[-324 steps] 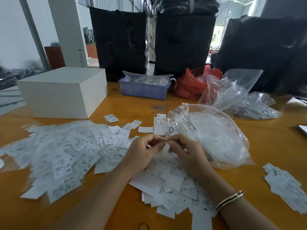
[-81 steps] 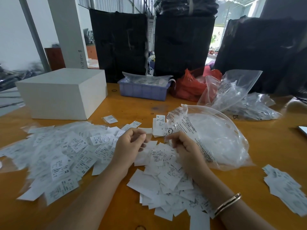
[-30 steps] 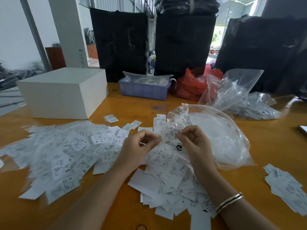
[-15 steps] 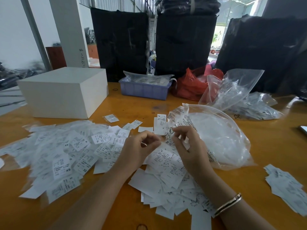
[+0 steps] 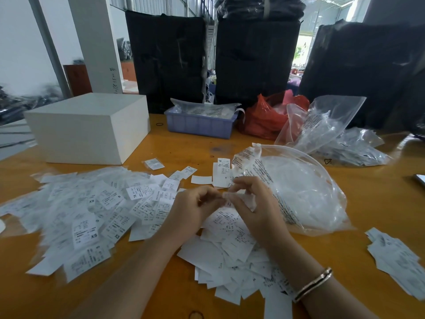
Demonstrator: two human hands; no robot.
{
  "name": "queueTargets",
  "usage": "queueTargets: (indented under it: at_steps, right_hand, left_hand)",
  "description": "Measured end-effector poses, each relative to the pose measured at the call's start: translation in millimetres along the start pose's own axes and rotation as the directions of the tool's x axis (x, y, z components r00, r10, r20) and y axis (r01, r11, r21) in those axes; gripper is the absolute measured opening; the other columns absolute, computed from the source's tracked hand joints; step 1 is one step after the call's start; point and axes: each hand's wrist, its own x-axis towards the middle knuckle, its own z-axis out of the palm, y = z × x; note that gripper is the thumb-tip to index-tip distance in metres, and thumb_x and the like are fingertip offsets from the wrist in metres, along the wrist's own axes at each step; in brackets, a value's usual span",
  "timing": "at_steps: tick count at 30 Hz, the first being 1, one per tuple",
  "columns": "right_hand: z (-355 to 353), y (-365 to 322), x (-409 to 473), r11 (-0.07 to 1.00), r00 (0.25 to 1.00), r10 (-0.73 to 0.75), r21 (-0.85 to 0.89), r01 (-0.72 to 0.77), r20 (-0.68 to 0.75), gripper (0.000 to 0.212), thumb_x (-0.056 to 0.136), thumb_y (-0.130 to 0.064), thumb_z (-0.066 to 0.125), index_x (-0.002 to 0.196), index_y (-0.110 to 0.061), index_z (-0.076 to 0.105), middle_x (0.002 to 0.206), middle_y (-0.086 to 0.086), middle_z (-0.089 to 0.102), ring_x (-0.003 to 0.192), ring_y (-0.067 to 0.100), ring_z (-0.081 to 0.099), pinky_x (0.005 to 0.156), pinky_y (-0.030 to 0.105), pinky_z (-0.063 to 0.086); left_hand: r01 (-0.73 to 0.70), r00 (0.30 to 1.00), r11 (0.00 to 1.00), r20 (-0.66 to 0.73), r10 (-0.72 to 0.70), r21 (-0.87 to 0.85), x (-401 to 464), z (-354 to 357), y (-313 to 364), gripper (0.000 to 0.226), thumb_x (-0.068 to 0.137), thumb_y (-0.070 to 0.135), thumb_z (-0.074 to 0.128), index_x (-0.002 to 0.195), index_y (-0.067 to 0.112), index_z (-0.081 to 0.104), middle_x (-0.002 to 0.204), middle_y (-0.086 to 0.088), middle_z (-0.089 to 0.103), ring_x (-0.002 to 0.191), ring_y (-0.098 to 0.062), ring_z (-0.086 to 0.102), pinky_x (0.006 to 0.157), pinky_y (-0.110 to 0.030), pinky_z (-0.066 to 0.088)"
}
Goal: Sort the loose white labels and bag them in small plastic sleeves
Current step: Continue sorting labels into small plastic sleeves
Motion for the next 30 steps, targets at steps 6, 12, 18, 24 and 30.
queueTargets:
  at_steps: [6, 12, 18, 24, 30]
  right_hand:
    - [-7.4, 12.5, 4.0, 0.947, 0.972, 0.222, 0.256, -0.195, -0.082, 0.027, 0.087, -0.014, 0.065, 0.092, -0.038, 0.057, 0.083, -0.022, 0.065, 0.076, -0.001, 0.059, 0.065, 0.015, 0.048]
    - [-9.1, 12.8, 3.1, 0.979, 0.979, 0.129, 0.175, -0.101, -0.158, 0.034, 0.084, -0.004, 0.066, 0.083, -0.038, 0.06, 0.074, -0.016, 0.065, 0.073, 0.0, 0.058, 0.065, 0.011, 0.046]
    - [-9.2, 9.3, 1.9, 0.989, 0.986, 0.101, 0.12, -0.084, -0.136, 0.034, 0.085, -0.005, 0.066, 0.083, -0.039, 0.058, 0.079, -0.012, 0.064, 0.074, 0.002, 0.058, 0.066, 0.011, 0.047]
    - [-19.5, 9.9, 3.6, 0.917, 0.927, 0.233, 0.385, -0.108, -0.294, 0.025, 0.086, -0.003, 0.063, 0.085, -0.028, 0.062, 0.08, -0.014, 0.068, 0.076, 0.005, 0.062, 0.07, 0.014, 0.05]
    - [-15.6, 5.6, 1.2, 0.922, 0.95, 0.199, 0.375, -0.098, -0.239, 0.027, 0.086, -0.001, 0.064, 0.085, -0.028, 0.062, 0.082, -0.01, 0.067, 0.077, 0.007, 0.061, 0.068, 0.016, 0.05]
  left_hand:
    - [0.073, 0.992, 0.985, -0.094, -0.089, -0.158, 5.2, -4.1, -2.3, 0.016, 0.08, 0.013, 0.072, 0.079, 0.029, 0.068, 0.075, 0.02, 0.071, 0.072, 0.002, 0.067, 0.063, -0.006, 0.047]
    - [0.072, 0.992, 0.983, -0.086, -0.088, -0.168, 3.4, -5.0, 0.5, 0.013, 0.082, 0.021, 0.069, 0.08, 0.033, 0.068, 0.075, 0.018, 0.072, 0.07, 0.001, 0.067, 0.062, -0.007, 0.048]
    - [0.086, 0.992, 0.981, -0.075, -0.101, -0.176, 2.3, -4.6, 4.4, 0.006, 0.075, 0.036, 0.064, 0.079, 0.035, 0.068, 0.072, 0.019, 0.071, 0.069, 0.002, 0.065, 0.061, -0.006, 0.047]
    - [0.126, 0.984, 0.964, -0.091, -0.15, -0.233, 4.4, -5.8, 3.6, 0.014, 0.082, 0.017, 0.07, 0.081, 0.031, 0.071, 0.076, 0.014, 0.073, 0.073, 0.001, 0.067, 0.062, -0.004, 0.046]
    - [0.156, 0.976, 0.965, -0.12, -0.184, -0.209, 4.2, -4.6, 3.0, 0.006, 0.074, 0.028, 0.074, 0.078, 0.032, 0.072, 0.078, 0.019, 0.072, 0.077, 0.005, 0.065, 0.063, -0.004, 0.046]
